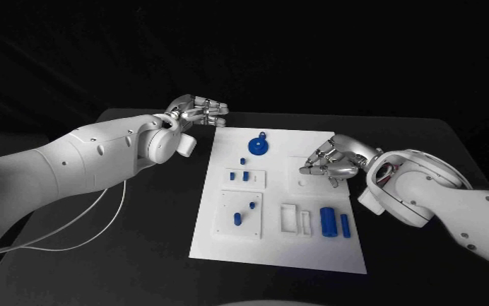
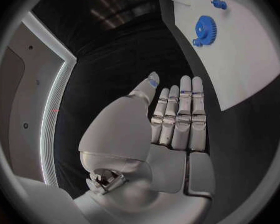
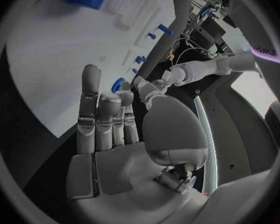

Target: Assemble the parts on the task board

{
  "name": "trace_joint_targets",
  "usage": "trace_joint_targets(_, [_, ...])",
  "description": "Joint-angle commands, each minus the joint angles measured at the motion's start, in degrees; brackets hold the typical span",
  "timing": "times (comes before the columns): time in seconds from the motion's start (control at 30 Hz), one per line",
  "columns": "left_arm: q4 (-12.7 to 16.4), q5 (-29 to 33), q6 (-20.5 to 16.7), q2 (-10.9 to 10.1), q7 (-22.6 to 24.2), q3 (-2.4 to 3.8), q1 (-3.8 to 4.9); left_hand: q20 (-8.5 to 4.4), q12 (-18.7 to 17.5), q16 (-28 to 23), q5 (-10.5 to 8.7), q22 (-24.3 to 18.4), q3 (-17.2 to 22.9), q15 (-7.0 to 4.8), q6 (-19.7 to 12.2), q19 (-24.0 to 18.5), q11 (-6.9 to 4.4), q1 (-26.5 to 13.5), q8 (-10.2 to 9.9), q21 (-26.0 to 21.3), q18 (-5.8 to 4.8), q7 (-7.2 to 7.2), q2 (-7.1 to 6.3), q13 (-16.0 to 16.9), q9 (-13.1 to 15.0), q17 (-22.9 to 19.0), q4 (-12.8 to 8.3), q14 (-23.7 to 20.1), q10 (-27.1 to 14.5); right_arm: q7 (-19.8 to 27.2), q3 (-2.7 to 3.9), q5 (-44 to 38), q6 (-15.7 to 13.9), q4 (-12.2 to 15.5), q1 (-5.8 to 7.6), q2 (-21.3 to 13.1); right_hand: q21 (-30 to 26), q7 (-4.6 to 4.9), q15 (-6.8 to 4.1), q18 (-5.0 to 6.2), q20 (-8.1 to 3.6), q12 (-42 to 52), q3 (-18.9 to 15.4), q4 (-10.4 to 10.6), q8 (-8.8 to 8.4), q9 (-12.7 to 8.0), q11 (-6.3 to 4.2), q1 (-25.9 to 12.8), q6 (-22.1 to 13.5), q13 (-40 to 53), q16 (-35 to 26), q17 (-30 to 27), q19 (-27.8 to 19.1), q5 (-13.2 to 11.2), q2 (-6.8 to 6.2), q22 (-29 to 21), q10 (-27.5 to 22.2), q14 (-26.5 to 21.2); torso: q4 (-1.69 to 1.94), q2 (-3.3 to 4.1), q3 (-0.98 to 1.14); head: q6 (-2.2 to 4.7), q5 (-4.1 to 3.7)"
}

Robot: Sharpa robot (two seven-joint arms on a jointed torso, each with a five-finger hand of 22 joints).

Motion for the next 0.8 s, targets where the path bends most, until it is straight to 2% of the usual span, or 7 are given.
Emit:
trace_joint_targets(0.03, [1.00, 0.01, -0.24, -0.53, 1.19, 0.03, -0.06, 0.28, 0.16, -0.31, -0.15, -0.14, -0.28, -0.22, -0.17, 0.02, -0.19, -0.17, -0.12, 0.33, 0.16, 0.05, 0.38, 0.04, -0.03, 0.10, -0.03, -0.20, 0.54, -6.79, 0.04, 9.37, 7.03, -0.26, 0.35, -1.32, 1.93, -0.82, -0.60, -1.03, -0.54, 4.92, 0.41, 1.49, 0.91, 8.08, -0.33, -0.53, -0.48, 5.50, 2.17, 3.99, 2.09, 2.08, -0.71, 1.73, 2.04, 0.45, -0.45, -0.51, 0.10, -0.01, -1.61])
trace_joint_targets(0.07, [1.47, 0.00, -0.28, -0.85, 1.26, 0.02, -0.07, 0.27, 0.16, -0.31, -0.17, -0.19, -0.27, -0.25, -0.22, 0.03, -0.27, -0.20, -0.13, 0.33, 0.15, 0.05, 0.35, 0.04, -0.03, 0.10, -0.02, -0.19, 0.84, -8.89, 0.05, 9.80, 8.58, -0.25, 0.49, -1.99, 2.84, -0.89, -0.56, -1.10, -0.54, 6.10, -0.55, 1.79, 1.03, 9.75, -0.33, -0.90, -0.27, 6.77, 2.54, 4.74, 2.06, 4.78, -1.37, 2.39, 2.44, 0.53, -0.53, -0.59, 0.12, -0.04, -1.82])
trace_joint_targets(0.1, [1.89, -0.01, -0.30, -1.12, 1.32, 0.01, -0.07, 0.24, 0.16, -0.30, -0.19, -0.24, -0.24, -0.29, -0.28, 0.05, -0.40, -0.24, -0.12, 0.33, 0.12, 0.05, 0.28, 0.04, -0.03, 0.11, 0.00, -0.16, 1.37, -10.91, 0.05, 10.29, 10.07, -0.23, 0.64, -2.53, 3.77, -1.02, -0.51, -1.12, -0.61, 6.40, -3.88, 2.99, -0.25, 17.43, -0.37, 0.25, -1.28, 9.22, 2.33, 6.53, 1.56, 5.53, -0.43, 3.94, 2.09, 0.48, -0.60, -0.66, 0.15, -0.05, -2.19])
trace_joint_targets(0.2, [3.23, -0.12, -0.44, -1.95, 1.49, -0.01, -0.07, 0.15, 0.20, -0.30, -0.19, -0.37, -0.10, -0.39, -0.39, 0.09, -0.71, -0.34, -0.12, 0.32, 0.01, 0.03, 0.16, 0.04, -0.02, 0.12, 0.09, -0.11, 2.42, -16.92, 0.05, 11.88, 15.10, -0.26, 1.04, -3.80, 3.53, -0.52, -0.34, -0.92, -0.34, 4.96, -5.34, 4.81, -2.09, 17.71, 0.03, -0.89, -1.21, 8.98, 1.81, 6.96, 1.45, 5.66, -0.33, 4.22, 2.24, 0.82, -0.72, -0.86, 0.22, -0.12, -2.89])
trace_joint_targets(0.3, [4.58, -0.27, -0.62, -2.81, 1.61, -0.03, -0.07, 0.07, 0.23, -0.30, -0.21, -0.54, 0.09, -0.43, -0.41, 0.16, -0.82, -0.50, -0.11, 0.31, -0.11, 0.01, 0.02, 0.05, -0.02, 0.12, 0.23, -0.07, 2.83, -21.65, 0.01, 12.48, 18.95, -0.14, 1.26, -4.75, 3.69, 0.20, -0.04, -0.72, -0.10, 4.04, -5.45, 5.18, -2.07, 16.13, 0.46, -1.25, -3.16, 8.92, 1.80, 7.63, 1.47, 4.21, 0.47, 4.67, 2.07, 0.97, -0.86, -1.02, 0.23, -0.29, -3.29])
trace_joint_targets(0.53, [6.22, -0.40, -0.84, -3.91, 1.74, -0.10, -0.36, 0.03, 0.22, -0.29, -0.20, -0.77, 0.25, -0.45, -0.46, 0.26, -0.86, -0.62, -0.12, 0.30, -0.18, 0.02, -0.17, 0.04, -0.02, 0.12, 0.39, 0.00, 2.96, -27.94, -1.16, 12.33, 23.90, 1.76, 1.43, -6.67, 3.33, 1.41, 0.59, 0.07, 0.65, 2.14, -5.31, 6.85, -2.12, 6.34, 1.23, -2.48, -4.37, 9.00, 1.29, 9.35, 1.53, 1.36, 0.18, 5.95, 1.92, 1.31, -1.06, -1.47, 0.37, -1.11, -3.80])
trace_joint_targets(0.8, [6.84, -0.42, -0.79, -4.14, 1.73, -0.14, -0.74, 0.02, 0.23, -0.30, -0.25, -0.89, 0.23, -0.45, -0.49, 0.32, -0.88, -0.75, -0.12, 0.29, -0.20, 0.01, -0.27, 0.05, -0.02, 0.13, 0.51, 0.02, 3.06, -29.21, -2.73, 10.19, 24.11, 4.40, 1.45, -7.32, 3.69, 1.63, 0.65, 0.12, 0.72, 2.23, -3.74, 9.90, -2.07, 4.17, 1.32, -3.55, -4.09, 9.78, 1.44, 10.76, 1.86, -2.60, -1.24, 7.48, 2.30, 1.62, -1.15, -1.83, 0.28, -1.68, -4.18])
